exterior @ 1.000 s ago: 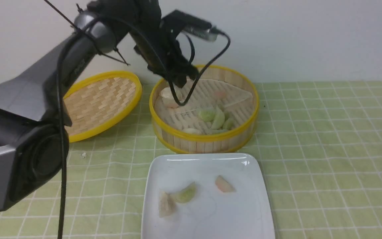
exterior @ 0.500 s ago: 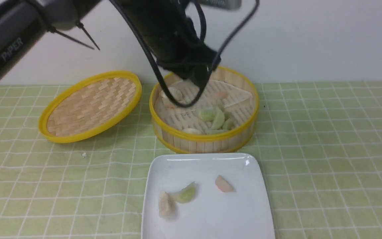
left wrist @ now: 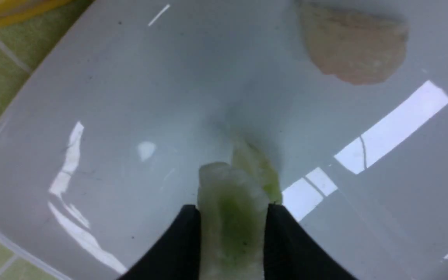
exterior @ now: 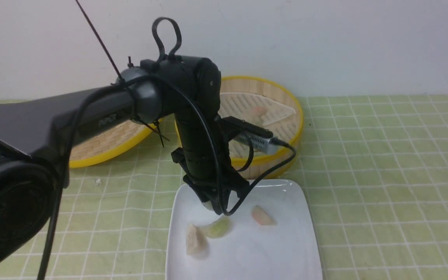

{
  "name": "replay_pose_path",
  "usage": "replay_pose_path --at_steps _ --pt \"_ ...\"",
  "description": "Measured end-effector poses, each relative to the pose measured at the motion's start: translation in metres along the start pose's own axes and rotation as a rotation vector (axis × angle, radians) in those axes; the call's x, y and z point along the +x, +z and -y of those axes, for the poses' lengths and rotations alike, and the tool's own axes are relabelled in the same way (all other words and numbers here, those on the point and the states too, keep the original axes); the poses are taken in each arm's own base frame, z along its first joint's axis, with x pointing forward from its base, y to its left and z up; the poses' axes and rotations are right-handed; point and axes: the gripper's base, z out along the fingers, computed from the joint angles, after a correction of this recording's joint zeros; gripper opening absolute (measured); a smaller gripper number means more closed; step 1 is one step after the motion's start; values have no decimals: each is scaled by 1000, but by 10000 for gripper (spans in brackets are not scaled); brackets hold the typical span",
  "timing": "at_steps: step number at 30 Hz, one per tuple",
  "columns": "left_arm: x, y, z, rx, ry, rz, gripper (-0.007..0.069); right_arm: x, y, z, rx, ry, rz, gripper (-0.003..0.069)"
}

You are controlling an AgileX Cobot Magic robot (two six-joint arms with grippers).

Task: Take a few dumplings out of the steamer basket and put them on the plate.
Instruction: Use the left arm to put the dumpling into the plate, then use the right arm to grab a dumpling from inside the steamer

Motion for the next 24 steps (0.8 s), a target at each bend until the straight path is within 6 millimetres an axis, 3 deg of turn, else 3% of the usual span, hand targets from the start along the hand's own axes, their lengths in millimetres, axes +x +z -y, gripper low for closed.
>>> replay_pose_path --at_steps 3,8,11,14,17,19,22,23,24 --pt "0 4 -1 -5 -4 -10 213 0 0 0 0 0 0 -14" --pt "-3 1 -2 -15 -1 3 381 -8 0 1 9 0 84 -14" --pt "-10 -12 -2 -39 -14 49 392 -18 4 2 7 13 127 -14" --pt "-13 -33 -1 -73 -35 107 318 -33 16 2 -14 34 73 -14" --pt "-4 -72 5 -108 -29 194 141 -57 42 3 -55 31 -49 -14" --pt "9 -106 13 -127 -18 268 46 -76 60 5 -88 31 -103 -14" --pt "30 -139 22 -135 -15 336 10 -96 80 7 -108 20 -134 -13" --pt "50 -163 29 -140 -10 389 0 -108 91 6 -117 2 -144 -13" --pt "64 -175 33 -143 -7 415 -5 -113 101 6 -123 -6 -162 -13"
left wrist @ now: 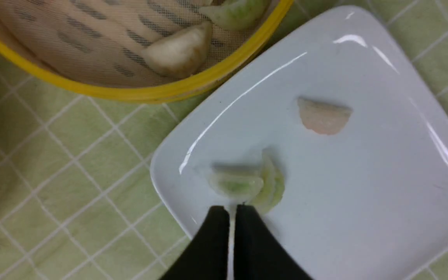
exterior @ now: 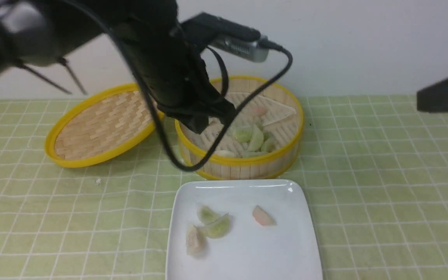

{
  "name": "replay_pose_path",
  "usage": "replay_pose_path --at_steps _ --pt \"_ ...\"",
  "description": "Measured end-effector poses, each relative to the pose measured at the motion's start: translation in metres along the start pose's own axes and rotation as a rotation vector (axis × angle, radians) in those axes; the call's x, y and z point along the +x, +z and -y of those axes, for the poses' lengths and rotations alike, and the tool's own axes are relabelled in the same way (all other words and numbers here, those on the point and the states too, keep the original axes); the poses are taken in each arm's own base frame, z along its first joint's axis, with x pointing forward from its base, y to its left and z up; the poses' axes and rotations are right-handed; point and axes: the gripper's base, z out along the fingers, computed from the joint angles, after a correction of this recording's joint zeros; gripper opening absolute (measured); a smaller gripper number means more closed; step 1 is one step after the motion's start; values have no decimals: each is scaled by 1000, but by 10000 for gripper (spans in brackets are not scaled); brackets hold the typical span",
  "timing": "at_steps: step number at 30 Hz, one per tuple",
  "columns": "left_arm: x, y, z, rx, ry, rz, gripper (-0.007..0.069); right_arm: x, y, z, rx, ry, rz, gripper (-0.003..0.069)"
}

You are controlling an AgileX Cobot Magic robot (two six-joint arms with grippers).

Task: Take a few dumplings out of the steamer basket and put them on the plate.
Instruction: Use the right arm to grab a dumpling from inside the steamer

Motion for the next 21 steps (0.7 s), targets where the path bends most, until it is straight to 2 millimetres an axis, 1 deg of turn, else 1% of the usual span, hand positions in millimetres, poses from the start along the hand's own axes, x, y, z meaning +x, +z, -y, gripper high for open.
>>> replay_pose_path --at_steps 1,2,4,5,6,7,8,10,12,13,14,16,18,19,20,21 --pt "10 -15 2 -1 2 16 -6 -9 7 0 0 -19 -4 -13" --pt "11 -19 3 -1 1 27 -6 -11 9 0 0 -22 -6 -13" --pt "41 -57 9 -4 -2 79 -6 -28 40 0 3 -66 -51 -13" --pt "48 -64 10 -4 -7 87 -6 -33 46 0 11 -83 -53 -13" --pt "60 -74 12 -4 -15 100 -6 -38 59 2 17 -93 -74 -13" --pt "77 -87 14 -5 -25 116 -6 -45 78 2 26 -121 -97 -11" --pt "90 -94 16 -5 -36 128 -6 -50 91 4 34 -137 -112 -10" --pt "107 -102 18 -4 -59 141 -6 -60 111 5 44 -161 -122 -10" --pt "132 -116 21 -2 -97 190 -6 -68 138 8 50 -176 -136 -7" --pt "143 -121 23 -1 -110 209 -6 -74 149 7 52 -190 -128 -3" --pt "152 -123 24 0 -122 217 -6 -76 161 9 54 -195 -139 -1" --pt "172 -133 26 2 -140 258 -6 -82 191 12 58 -211 -149 13" --pt "190 -140 28 5 -156 295 -6 -93 209 13 59 -226 -127 36" --pt "198 -143 29 7 -167 312 -6 -95 229 18 61 -228 -132 55" --pt "203 -146 30 8 -175 326 -6 -99 235 19 62 -232 -120 70" --pt "210 -151 31 9 -185 350 -6 -98 246 23 65 -233 -129 83"
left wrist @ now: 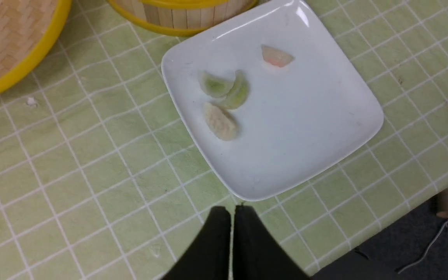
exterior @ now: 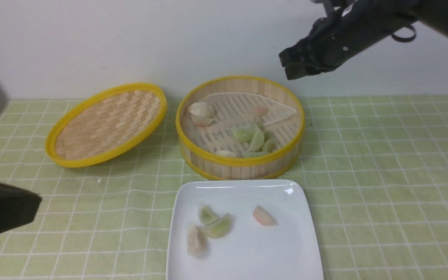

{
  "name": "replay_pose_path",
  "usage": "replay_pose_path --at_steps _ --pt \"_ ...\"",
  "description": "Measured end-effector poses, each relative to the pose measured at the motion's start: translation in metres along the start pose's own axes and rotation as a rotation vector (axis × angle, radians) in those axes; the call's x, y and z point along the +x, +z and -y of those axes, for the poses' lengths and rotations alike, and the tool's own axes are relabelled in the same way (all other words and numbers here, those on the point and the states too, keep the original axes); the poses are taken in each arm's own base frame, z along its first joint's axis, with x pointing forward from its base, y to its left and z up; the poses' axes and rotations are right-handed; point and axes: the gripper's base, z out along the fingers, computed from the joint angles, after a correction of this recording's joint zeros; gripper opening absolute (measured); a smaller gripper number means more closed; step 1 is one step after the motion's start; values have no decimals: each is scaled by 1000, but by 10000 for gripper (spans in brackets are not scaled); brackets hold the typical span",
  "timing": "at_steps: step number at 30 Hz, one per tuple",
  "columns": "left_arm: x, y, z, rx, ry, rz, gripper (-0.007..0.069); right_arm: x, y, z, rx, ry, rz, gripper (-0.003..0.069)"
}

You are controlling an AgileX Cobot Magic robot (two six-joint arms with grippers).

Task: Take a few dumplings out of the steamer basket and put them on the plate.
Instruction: Use the right arm to grab a dumpling from inside the steamer

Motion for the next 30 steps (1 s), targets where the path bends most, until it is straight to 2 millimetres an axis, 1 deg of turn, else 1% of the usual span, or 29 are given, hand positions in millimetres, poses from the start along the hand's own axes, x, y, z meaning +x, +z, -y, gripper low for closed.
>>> replay_pose_path --at_steps 1,2,3,4,5,7,9,10,11,12,13,14,15,18,20,24,26,28,29,30 --pt "2 -3 0 -1 -9 9 -6 -2 7 2 0 -3 1 96" --pt "8 -12 -1 -8 -30 46 -6 -5 23 6 3 -14 2 131" --pt "10 -16 -2 -11 -43 60 -6 -8 31 8 3 -27 12 153" --pt "13 -22 -3 -23 -65 87 -6 -8 47 12 4 -44 8 198" --pt "15 -26 -4 -33 -78 100 -6 -9 55 14 5 -60 12 225" --pt "18 -30 -8 -68 -98 112 -6 -10 73 18 6 -97 22 296" --pt "20 -31 -10 -94 -118 98 -6 -11 87 19 6 -131 32 361" --pt "20 -31 -11 -97 -119 97 -6 -9 91 21 7 -133 27 367" --pt "21 -31 -12 -117 -125 93 -6 -7 102 20 6 -154 27 402" --pt "21 -31 -14 -130 -126 91 -6 -6 108 21 6 -167 31 421" --pt "21 -31 -14 -138 -127 91 -6 -3 116 20 5 -174 28 433" --pt "21 -31 -15 -145 -128 90 -6 -2 119 21 6 -179 29 440" --pt "21 -32 -16 -159 -126 93 -6 3 130 20 5 -189 20 448" --pt "21 -32 -18 -181 -137 98 -6 15 152 21 11 -218 3 456" --pt "21 -32 -19 -186 -146 100 -6 21 161 22 18 -235 -12 456" --pt "21 -32 -19 -189 -159 102 -6 25 170 22 45 -270 -14 448" --pt "21 -32 -19 -189 -159 102 -6 24 170 21 58 -288 -11 416" --pt "21 -32 -19 -189 -159 102 -6 23 170 20 78 -311 -5 354" --pt "21 -32 -19 -189 -159 102 -6 22 170 20 91 -316 4 303" --pt "21 -32 -19 -189 -159 102 -6 22 170 20 97 -315 9 293"
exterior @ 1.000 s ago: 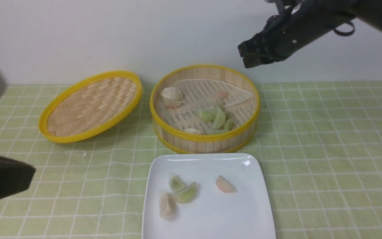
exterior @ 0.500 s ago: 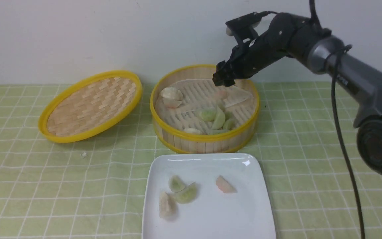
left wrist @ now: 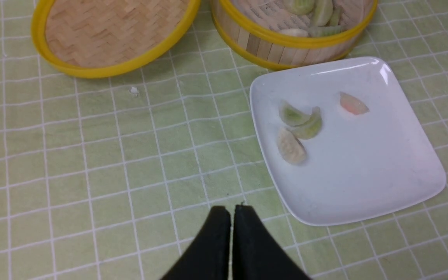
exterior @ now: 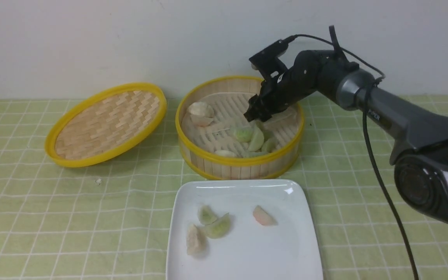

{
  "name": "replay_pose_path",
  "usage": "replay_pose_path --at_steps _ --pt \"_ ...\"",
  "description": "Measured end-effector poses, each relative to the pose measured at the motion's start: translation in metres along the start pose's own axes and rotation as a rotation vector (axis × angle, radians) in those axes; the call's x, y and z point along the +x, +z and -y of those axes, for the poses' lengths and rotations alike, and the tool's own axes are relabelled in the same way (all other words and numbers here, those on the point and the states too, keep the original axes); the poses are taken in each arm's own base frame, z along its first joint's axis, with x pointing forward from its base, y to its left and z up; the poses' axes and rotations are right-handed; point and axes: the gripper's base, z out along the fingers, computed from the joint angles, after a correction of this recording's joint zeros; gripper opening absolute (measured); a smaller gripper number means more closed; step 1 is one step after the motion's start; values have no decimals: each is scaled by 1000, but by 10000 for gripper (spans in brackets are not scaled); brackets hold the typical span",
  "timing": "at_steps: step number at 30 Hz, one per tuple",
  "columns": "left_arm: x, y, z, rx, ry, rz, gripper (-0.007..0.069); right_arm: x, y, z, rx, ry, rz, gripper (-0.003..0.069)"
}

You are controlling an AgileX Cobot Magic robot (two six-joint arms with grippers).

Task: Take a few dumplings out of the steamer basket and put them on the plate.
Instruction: Use the right arm to grab a dumpling from inside the steamer

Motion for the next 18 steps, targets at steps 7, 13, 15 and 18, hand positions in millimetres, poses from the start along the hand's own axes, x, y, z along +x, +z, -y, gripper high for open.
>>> replay_pose_path --at_steps 7,13,15,18 --pt "0 0 0 -1 -1 0 -6 -5 -6 2 6 -11 -16 294" --pt "0 0 0 -3 0 1 -6 -32 -51 4 -6 21 -60 294" --pt "0 0 0 -3 0 1 -6 -41 -68 5 -5 32 -71 294" --pt "0 0 -1 -6 1 2 -6 -61 -108 5 1 35 -49 294"
